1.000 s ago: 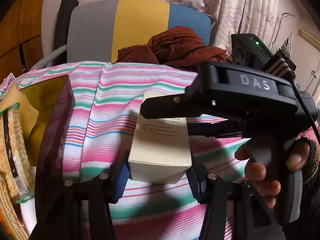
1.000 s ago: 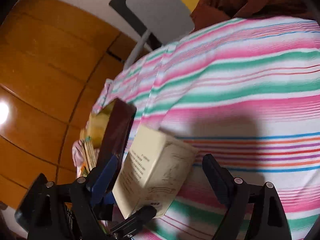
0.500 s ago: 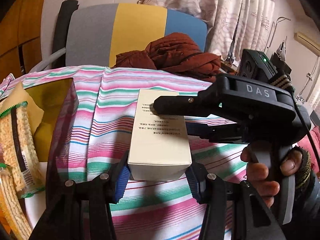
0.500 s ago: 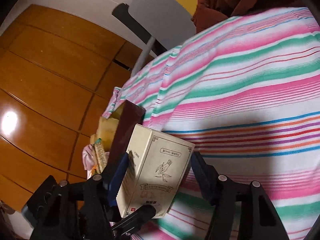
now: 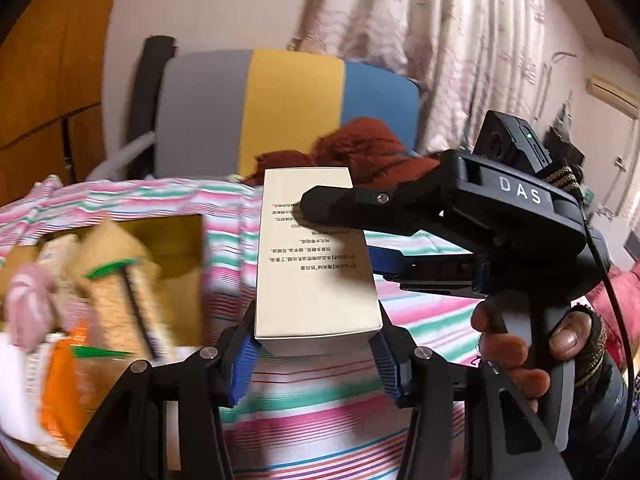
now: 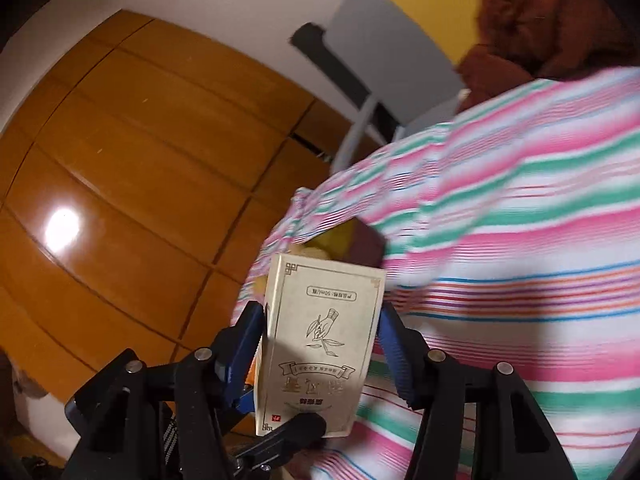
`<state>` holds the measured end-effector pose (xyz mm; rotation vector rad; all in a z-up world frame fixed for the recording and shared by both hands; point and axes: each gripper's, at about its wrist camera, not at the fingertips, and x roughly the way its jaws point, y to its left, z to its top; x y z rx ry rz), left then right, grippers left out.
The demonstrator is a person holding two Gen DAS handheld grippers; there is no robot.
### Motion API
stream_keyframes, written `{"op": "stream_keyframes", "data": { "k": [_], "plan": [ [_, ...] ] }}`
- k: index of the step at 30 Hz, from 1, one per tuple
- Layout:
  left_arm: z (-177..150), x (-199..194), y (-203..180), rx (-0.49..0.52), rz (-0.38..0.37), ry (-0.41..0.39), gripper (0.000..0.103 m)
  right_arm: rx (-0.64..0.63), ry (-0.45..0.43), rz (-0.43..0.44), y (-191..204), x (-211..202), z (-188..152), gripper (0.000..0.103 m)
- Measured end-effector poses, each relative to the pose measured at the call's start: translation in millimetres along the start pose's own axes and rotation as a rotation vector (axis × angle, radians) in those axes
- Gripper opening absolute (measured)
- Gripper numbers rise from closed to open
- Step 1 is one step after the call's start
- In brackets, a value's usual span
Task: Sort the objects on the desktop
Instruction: 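Carry the tea box with the left tool into the gold tray and release it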
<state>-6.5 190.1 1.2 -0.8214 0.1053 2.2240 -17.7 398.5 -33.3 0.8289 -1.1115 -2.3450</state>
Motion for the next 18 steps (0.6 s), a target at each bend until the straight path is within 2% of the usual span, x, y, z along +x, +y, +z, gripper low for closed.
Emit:
{"op": "stream_keyframes", "data": {
  "k": [4,11,15,18],
  "plan": [
    [3,-17,37,-0.038,0.062,-0.019,0.052,-0.032,0.053,0.050,26,40,2,0.059],
    [-8,-40,105,-0.122,0.174,-0.019,0.052,-0.079,0.197,0.112,72,126,-9,0.059],
    [-16,-39,126,-0.152,0.197,-0.006,0.052,-0.095,0.254,0.104,85,160,-18,0.059],
    [-18,-36,131,-0.159,0.201,-0.001,0.052,-0.092,0.268,0.091,85,170,-20,0.059]
  ]
}}
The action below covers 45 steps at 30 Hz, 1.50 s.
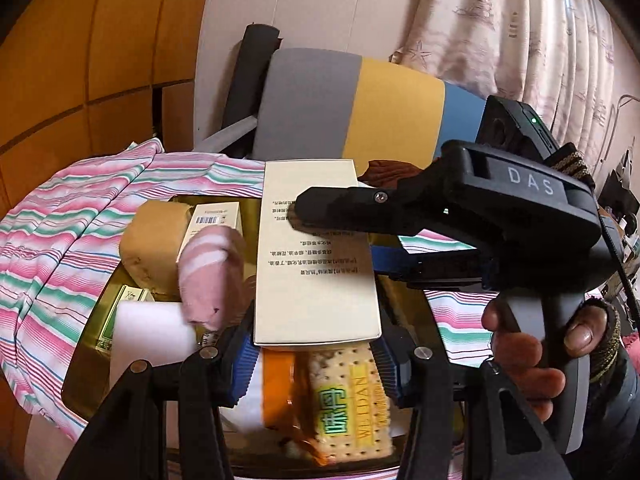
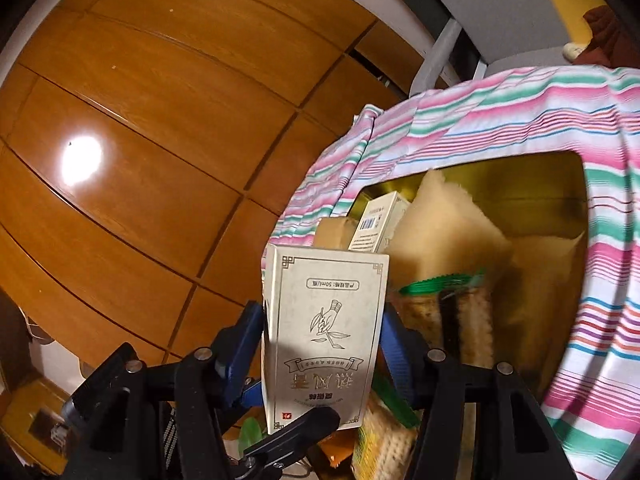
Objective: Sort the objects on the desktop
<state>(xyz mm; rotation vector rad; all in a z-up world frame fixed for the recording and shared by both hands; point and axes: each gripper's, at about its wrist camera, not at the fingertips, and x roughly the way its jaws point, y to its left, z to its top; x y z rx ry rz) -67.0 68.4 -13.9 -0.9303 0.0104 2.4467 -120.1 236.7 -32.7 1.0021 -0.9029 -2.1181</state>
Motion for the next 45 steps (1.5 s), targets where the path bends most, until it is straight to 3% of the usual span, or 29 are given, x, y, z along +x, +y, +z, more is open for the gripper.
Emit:
{"op": "stream_keyframes", "data": {
  "k": [9,14,25,37,45],
  "plan": [
    [2,14,-2,-0.005,-0.026,0.019,0.052,0.018,-0.002,-0.054,-12,0,5,0.059],
    [5,36,-6,0.000,-0.035,0.084,0.053,0.040,-0.016,-0.097,-25,-5,12,0.061],
    [-2,30,-9,0.010,0.007,0.064,0.055,0.032,-0.046,-0.185,-32,-15,16,0.065],
    [-2,-5,5,-0.026,0.083,-0.035,0.061,-0.056,-0.127,-0.296,-9,-32,12,0.069],
    [0,-18,5,-0.028,0.218,-0.056,0.061,-0.129,-0.206,-0.423,8,-48,0,0.072]
  ]
}}
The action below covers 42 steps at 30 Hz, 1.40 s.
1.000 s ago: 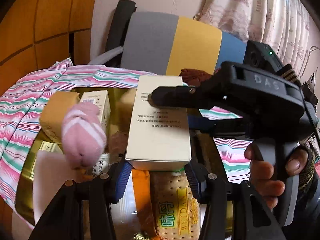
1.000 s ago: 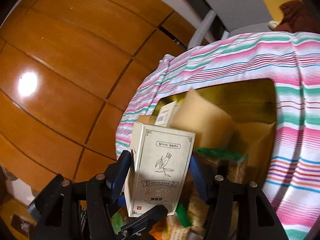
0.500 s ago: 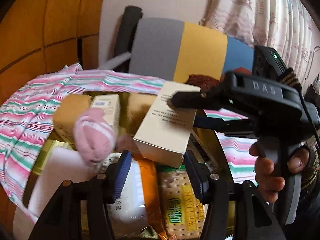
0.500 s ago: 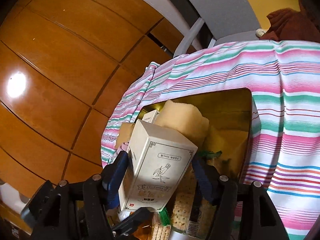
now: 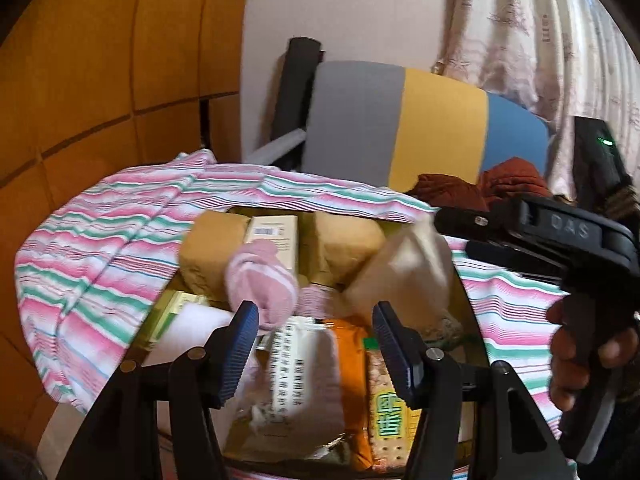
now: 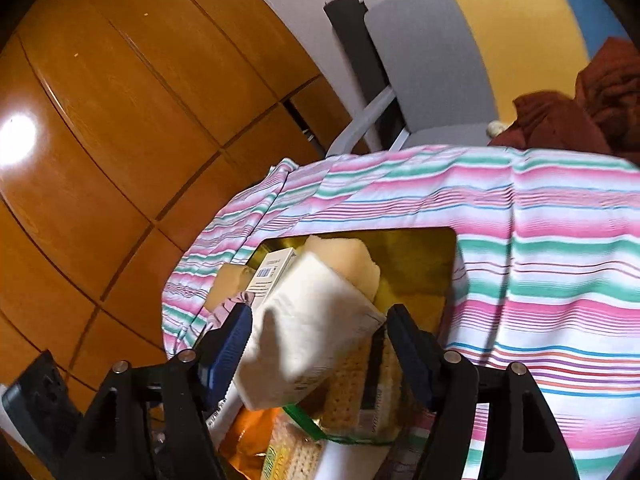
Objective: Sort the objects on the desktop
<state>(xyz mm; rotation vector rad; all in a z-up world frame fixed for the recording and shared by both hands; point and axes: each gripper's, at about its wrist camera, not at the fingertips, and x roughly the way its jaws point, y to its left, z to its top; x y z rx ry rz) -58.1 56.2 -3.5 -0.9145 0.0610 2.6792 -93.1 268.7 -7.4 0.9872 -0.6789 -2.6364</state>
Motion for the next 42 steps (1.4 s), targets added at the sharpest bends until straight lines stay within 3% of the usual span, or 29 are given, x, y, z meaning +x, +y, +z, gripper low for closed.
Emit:
{"op": "stream_keyframes", "data": {
  "k": [3,8,12,17,23,27,30,36,42],
  "plan": [
    [1,-8,-1,0.014,0.078,-0.027,0.061,-0.040,-0.035,-0.069,7,-11,-4,0.073],
    [4,-21,6,-0.011,0.094,-0.066,0.063,-0.065,-0.050,-0.120,9,-17,-15,0.076],
    [6,-28,5,0.041,0.211,-0.092,0.064,-0.076,-0.059,-0.112,11,-26,-26,0.077],
    [2,-32,25,-0.026,0.216,-0.069,0.064,-0.133,-0.062,-0.173,27,-38,-42,0.077],
    [1,-41,61,-0.146,0.164,-0.084,0.064,-0.211,-0.055,-0.373,50,-40,-59,0.080],
    [0,-50,61,-0.098,0.326,-0.123,0.064,-0.243,-0.077,-0.472,64,-43,-72,0.086],
    [-3,-55,52,-0.055,0.413,-0.135,0.064,-0.268,-0.098,-0.496,74,-46,-80,0.088],
    [-7,-62,49,-0.088,0.349,-0.115,0.064,-0.322,-0.105,-0.484,93,-48,-90,0.091],
    [-10,-63,47,-0.096,0.344,-0.117,0.064,-0.350,-0.095,-0.475,101,-44,-98,0.092]
  ]
}}
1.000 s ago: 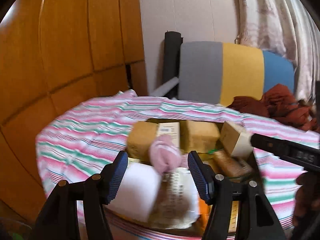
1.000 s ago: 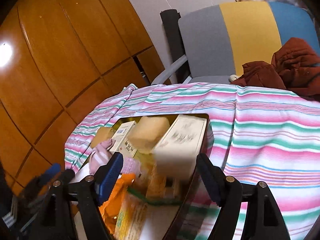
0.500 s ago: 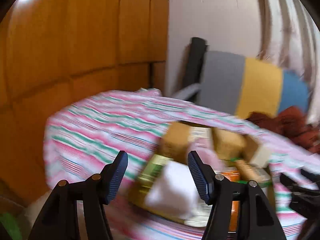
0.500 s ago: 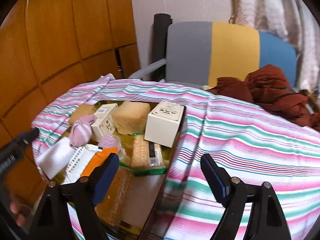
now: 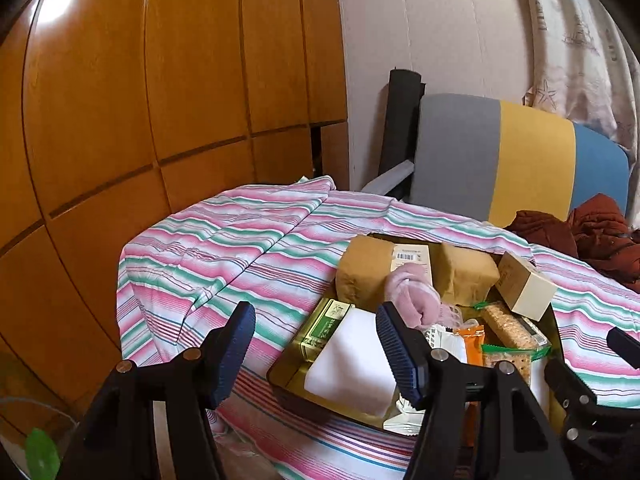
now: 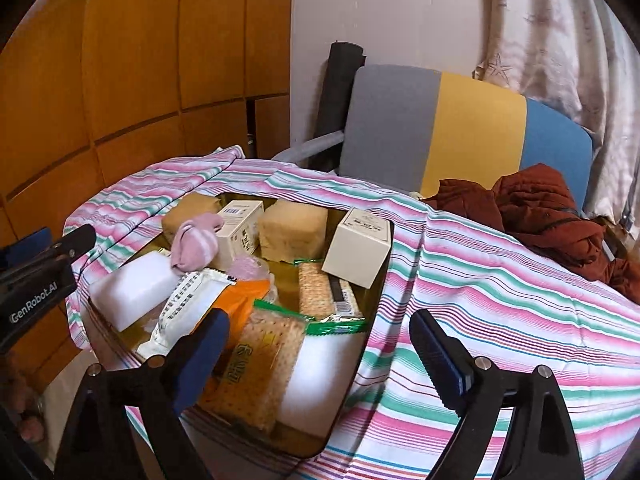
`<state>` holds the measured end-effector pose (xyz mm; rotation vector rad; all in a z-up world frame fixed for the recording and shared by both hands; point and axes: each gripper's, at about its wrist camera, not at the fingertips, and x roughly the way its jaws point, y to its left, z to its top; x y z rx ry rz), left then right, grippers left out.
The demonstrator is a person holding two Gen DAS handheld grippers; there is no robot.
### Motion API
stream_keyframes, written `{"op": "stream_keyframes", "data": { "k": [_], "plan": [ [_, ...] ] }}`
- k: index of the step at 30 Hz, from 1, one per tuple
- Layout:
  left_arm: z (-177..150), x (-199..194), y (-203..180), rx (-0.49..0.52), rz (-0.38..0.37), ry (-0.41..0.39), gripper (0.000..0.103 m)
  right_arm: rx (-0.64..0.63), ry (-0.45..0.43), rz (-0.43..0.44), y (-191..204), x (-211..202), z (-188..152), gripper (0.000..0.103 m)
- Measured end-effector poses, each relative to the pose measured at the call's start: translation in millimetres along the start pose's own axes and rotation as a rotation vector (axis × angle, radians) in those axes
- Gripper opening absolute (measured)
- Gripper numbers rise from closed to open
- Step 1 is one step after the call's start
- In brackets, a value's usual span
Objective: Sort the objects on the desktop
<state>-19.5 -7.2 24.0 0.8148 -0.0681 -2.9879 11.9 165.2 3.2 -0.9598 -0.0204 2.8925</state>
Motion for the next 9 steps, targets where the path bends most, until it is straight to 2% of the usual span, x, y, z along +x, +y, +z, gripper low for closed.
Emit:
{"op": "stream_keyframes", "data": {
  "k": [5,9],
  "plan": [
    [1.4,-3.7,2.4,-0.006,0.004,-0.037,0.062,-0.015,-0.004,-0.001,5.7,-0.4,-0.4,0.092],
    [1.6,-2.9,0.5,0.014,-0.003,-0.034,0.062,-0.024,-0.013,-0.004,9.8,-2.5,-0.5,0.092]
  ]
}}
